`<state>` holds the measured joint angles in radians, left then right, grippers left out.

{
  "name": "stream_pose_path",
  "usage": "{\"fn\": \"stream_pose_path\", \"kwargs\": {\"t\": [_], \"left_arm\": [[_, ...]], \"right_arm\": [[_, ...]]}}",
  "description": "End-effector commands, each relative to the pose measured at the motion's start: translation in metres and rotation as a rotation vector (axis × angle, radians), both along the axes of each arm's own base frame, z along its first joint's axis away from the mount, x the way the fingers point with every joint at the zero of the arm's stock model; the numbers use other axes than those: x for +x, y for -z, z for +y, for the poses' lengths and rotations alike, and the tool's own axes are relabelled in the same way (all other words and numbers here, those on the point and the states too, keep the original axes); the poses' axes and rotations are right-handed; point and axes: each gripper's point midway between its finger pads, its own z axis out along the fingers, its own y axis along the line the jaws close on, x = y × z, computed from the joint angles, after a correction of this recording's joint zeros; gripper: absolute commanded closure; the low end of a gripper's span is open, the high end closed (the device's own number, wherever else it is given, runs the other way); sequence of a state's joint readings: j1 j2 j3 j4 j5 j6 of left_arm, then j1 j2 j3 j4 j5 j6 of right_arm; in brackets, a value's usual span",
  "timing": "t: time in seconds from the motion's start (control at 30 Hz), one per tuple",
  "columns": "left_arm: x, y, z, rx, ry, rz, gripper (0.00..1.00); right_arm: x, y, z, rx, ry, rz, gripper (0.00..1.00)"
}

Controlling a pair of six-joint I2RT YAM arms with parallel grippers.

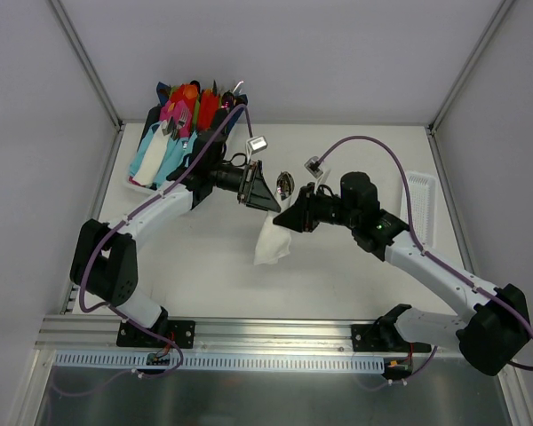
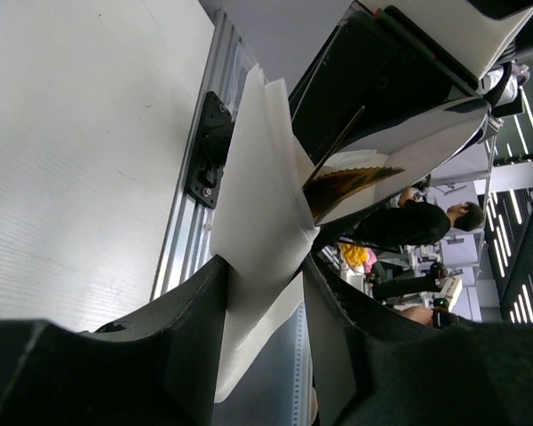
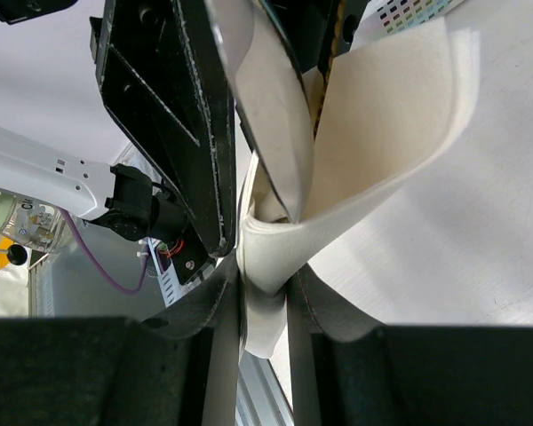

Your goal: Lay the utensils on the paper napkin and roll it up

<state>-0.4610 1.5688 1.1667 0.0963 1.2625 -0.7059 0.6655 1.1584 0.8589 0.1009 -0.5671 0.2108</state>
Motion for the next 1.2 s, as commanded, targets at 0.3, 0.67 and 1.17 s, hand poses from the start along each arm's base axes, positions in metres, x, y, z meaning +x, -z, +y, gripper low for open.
{"fn": "stream_pose_path", "kwargs": {"t": [0.3,0.67,1.17], "left_arm": [[0.005,-0.02,-0.006,-0.071,-0.016,-0.094,0.49],[0.014,-0.011,-0.002,-0.019,-0.109,-0.139,0.43],[0.009,-0.011,0.005,-0.005,-0.09,-0.153,0.46]], "right_arm": [[-0.023,-0.027,0.018,0.045,-0.131,-0.038,1.0],[-0.028,-0.034,0.017,0.06,-0.137,-0.044,1.0],[-0.028,-0.033,0.015,0.064,-0.126,-0.041,1.0]]}}
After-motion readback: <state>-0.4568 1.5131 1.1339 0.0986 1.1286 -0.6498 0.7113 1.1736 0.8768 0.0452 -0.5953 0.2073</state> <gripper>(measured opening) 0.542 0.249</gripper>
